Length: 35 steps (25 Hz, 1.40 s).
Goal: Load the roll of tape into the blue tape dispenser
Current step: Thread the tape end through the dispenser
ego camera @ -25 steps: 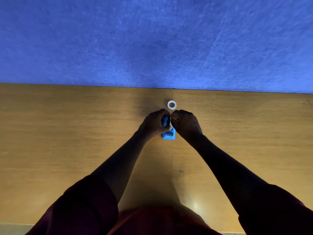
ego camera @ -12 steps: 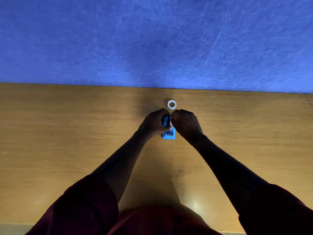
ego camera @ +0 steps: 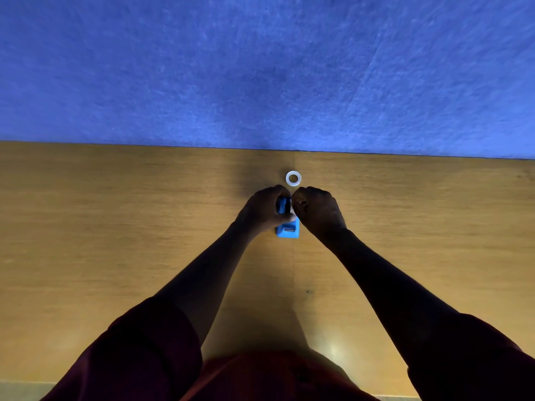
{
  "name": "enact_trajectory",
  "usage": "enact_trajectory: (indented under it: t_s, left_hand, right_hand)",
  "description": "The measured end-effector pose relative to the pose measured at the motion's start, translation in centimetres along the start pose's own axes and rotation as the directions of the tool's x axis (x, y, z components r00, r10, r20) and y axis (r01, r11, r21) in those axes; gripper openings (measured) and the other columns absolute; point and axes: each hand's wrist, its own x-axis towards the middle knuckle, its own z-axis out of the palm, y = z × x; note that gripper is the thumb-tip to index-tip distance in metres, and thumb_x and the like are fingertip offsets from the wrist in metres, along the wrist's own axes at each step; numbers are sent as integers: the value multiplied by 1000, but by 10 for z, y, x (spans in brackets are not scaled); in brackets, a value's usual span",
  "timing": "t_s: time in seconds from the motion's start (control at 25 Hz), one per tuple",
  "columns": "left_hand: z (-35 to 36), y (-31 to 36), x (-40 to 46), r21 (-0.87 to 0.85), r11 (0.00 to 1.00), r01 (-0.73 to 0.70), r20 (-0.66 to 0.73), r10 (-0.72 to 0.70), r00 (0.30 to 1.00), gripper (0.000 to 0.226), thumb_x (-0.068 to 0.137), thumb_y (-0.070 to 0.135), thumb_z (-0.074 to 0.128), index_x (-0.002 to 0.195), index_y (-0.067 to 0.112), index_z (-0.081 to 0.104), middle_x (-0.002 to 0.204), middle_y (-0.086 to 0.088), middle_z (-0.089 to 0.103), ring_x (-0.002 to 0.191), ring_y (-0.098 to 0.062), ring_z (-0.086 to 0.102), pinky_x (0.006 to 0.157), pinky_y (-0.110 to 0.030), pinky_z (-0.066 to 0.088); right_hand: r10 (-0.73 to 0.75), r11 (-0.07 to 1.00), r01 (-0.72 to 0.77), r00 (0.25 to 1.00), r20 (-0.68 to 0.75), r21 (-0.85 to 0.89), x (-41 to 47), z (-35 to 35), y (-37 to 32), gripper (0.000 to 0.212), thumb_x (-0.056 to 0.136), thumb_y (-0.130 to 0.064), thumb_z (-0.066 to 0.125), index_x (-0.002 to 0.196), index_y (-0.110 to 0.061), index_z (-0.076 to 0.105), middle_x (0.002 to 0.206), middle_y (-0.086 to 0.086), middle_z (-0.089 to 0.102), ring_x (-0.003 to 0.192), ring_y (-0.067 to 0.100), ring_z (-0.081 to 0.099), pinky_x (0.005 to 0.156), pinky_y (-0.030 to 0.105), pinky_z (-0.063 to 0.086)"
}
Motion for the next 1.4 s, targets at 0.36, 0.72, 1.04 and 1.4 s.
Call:
enact_trajectory:
  t_s: [0.36,0.72,1.04,1.4]
  left_hand:
    - [1,-2,2,-7,1000,-5,10,5,1000,49,77,38,85,114,22,58,110,3,69,98,-10,66,80,-29,59]
    - [6,-4,-2,47,999,-11,-19,12,1000,54,74,41,86,114,25,55,108,7,67,95,-7,63,74,-19,51]
    - [1,-4,3,3,1000,-18,3,18,1000,46,78,37,84,114,23,59,108,5,68,96,-9,65,74,-19,52]
    - [5,-3,2,30,999,-16,5,16,1000,49,77,37,84,115,22,57,110,3,67,97,-9,63,76,-22,53]
  right_hand:
    - [7,999,-8,1000,13,37,-1,-4,-2,17,97,-22,56,94,-10,68,83,3,68,72,15,64,65,32,56]
    - [14,998,-15,1000,13,55,-2,-5,-3,19,98,-21,54,93,-9,67,83,5,68,72,17,64,65,35,56]
    - [6,997,-6,1000,11,73,-2,-4,-1,18,97,-22,55,94,-9,67,84,5,68,73,17,64,65,35,56]
    - [23,995,-22,1000,-3,101,-2,-1,-1,14,94,-22,59,91,-12,67,81,1,67,71,14,63,60,27,52]
